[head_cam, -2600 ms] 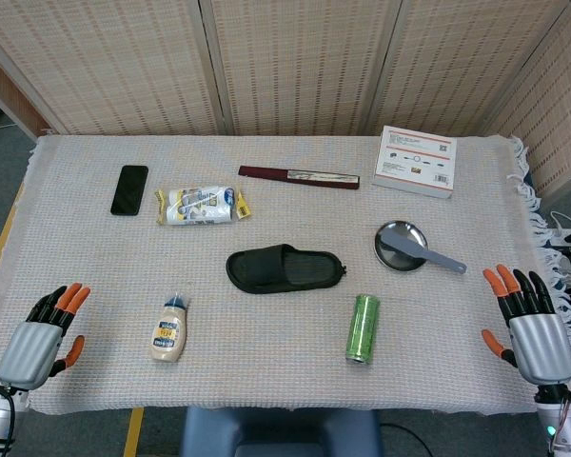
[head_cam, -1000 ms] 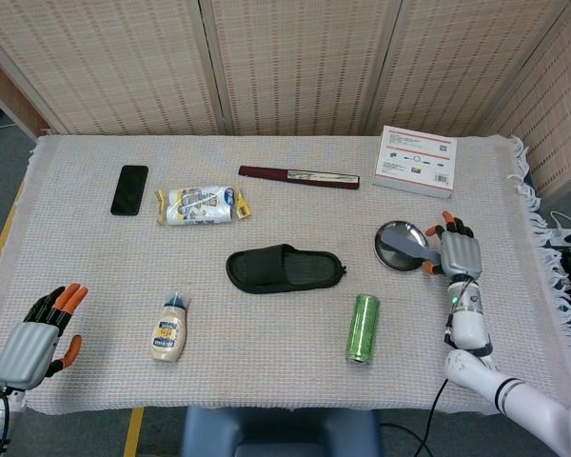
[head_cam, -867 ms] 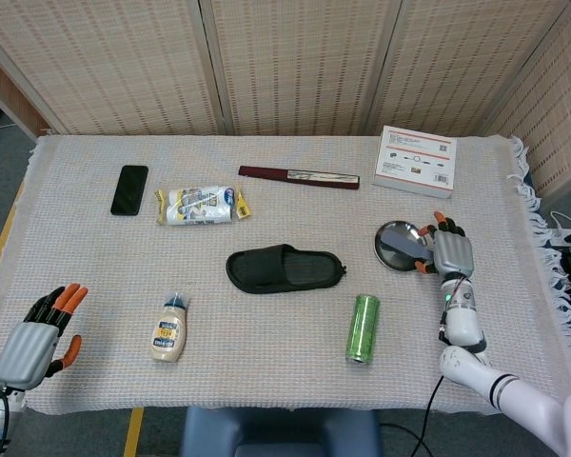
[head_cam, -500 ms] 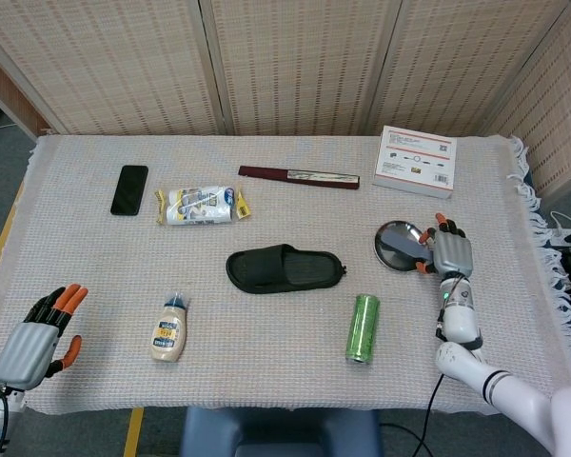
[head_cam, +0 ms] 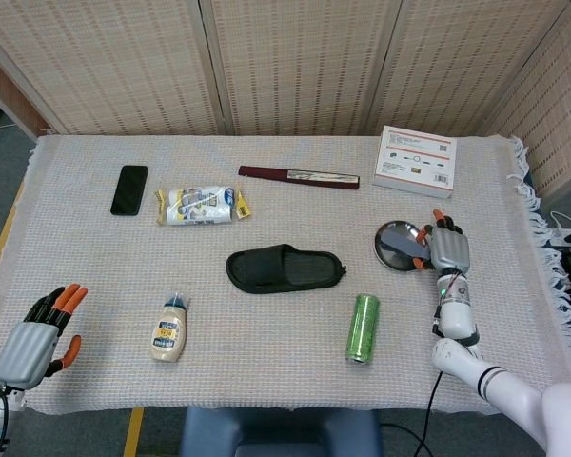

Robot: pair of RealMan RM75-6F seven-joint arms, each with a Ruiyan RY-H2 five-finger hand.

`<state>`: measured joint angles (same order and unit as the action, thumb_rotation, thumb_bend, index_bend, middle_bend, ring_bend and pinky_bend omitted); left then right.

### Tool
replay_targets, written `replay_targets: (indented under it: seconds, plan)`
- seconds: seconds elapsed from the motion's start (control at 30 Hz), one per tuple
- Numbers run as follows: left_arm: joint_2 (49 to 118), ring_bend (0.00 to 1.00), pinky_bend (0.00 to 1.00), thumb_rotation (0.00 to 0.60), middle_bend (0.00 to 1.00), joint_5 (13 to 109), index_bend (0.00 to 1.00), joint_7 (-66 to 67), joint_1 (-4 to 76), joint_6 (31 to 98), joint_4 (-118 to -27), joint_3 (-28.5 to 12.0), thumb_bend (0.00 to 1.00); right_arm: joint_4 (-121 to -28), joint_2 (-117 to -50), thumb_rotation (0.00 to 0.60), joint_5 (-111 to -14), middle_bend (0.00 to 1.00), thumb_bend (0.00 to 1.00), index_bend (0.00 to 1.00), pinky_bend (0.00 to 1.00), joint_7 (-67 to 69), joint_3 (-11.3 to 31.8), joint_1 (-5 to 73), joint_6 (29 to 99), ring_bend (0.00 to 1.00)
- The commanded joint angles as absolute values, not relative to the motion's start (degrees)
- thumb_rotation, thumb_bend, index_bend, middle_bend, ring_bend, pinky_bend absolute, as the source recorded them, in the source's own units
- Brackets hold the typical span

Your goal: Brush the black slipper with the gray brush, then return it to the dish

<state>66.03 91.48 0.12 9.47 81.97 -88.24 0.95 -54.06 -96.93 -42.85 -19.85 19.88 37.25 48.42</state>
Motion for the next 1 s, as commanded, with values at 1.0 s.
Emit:
replay_targets:
  seconds: [1.0]
  plan:
    - [66.1, 0.00, 0.14, 0.600, 0.00, 93.5, 0.00, -1.1, 9.1, 84.0, -87.6, 1.3, 0.54, -53.0, -98.6, 0.600, -42.5, 0.12, 0.18, 0.54, 0.28, -21.2, 19.3, 38.9, 48.6, 0.08]
